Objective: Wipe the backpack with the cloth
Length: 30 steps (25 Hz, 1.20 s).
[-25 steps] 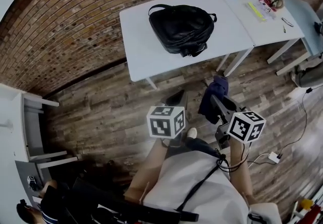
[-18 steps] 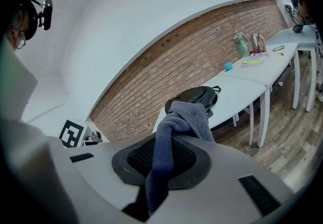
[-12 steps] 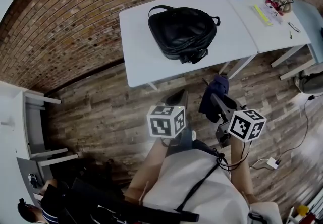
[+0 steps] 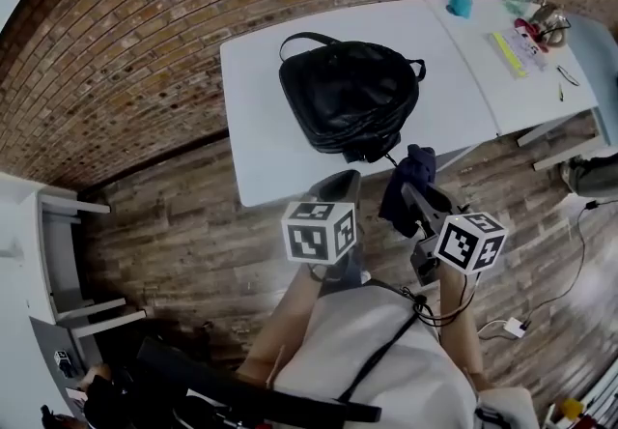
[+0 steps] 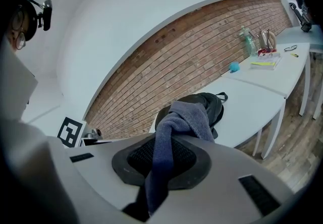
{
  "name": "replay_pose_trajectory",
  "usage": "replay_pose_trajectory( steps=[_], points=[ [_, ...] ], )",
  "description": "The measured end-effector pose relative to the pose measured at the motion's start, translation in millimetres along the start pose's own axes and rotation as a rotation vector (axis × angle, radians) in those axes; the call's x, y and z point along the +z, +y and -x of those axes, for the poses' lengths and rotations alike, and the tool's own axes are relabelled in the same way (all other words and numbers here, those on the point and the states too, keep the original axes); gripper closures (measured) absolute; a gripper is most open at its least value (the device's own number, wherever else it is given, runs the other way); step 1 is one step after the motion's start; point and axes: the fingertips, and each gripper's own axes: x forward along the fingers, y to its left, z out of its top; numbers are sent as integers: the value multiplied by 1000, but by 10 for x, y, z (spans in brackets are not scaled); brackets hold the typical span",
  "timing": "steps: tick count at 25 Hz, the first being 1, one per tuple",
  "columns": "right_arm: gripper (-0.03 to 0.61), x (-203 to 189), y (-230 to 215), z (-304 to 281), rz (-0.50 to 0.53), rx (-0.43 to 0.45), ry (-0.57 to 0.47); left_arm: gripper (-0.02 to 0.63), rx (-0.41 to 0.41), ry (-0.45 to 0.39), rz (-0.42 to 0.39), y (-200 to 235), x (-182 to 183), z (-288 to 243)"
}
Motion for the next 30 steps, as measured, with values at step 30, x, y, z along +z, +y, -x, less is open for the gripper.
replay_pose_trajectory(
  steps=[30],
  points=[
    [532, 1129, -219, -1716, 141, 290, 226, 611, 320, -117, 249, 1125, 853, -632]
  ],
)
